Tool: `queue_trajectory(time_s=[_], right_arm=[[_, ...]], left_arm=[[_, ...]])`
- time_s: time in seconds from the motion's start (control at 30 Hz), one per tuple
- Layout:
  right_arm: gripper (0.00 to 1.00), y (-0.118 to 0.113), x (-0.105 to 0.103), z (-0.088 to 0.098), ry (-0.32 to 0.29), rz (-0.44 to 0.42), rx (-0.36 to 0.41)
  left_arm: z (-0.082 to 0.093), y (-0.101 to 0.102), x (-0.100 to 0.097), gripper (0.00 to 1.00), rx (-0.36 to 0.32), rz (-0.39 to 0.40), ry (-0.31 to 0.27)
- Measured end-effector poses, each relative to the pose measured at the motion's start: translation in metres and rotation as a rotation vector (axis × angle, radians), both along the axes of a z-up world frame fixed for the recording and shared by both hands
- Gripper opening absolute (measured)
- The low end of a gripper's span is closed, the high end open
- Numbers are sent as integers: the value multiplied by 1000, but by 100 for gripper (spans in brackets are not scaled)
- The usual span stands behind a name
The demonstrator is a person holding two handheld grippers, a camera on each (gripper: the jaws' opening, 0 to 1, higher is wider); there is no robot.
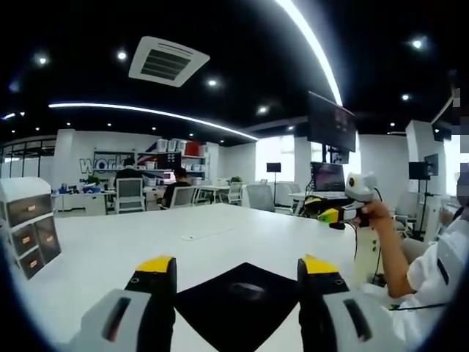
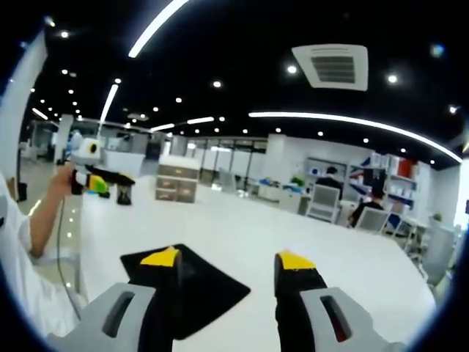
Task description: Arrange the mouse and mouse pad neatly on the desk surface
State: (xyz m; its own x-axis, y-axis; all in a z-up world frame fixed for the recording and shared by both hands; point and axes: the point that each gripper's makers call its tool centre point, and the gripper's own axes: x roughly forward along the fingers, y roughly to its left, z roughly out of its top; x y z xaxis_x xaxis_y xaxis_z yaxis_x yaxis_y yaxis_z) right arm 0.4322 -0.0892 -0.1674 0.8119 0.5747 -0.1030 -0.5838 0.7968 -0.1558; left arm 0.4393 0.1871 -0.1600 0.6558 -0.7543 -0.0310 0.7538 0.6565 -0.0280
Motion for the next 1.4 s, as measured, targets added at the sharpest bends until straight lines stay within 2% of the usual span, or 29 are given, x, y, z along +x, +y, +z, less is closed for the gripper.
queue_trajectory(time_s=[1.4], right_arm=[[49,-2,4,-4,15,-4,-2]], left_arm=[[0,-1,5,67,1,0,7]])
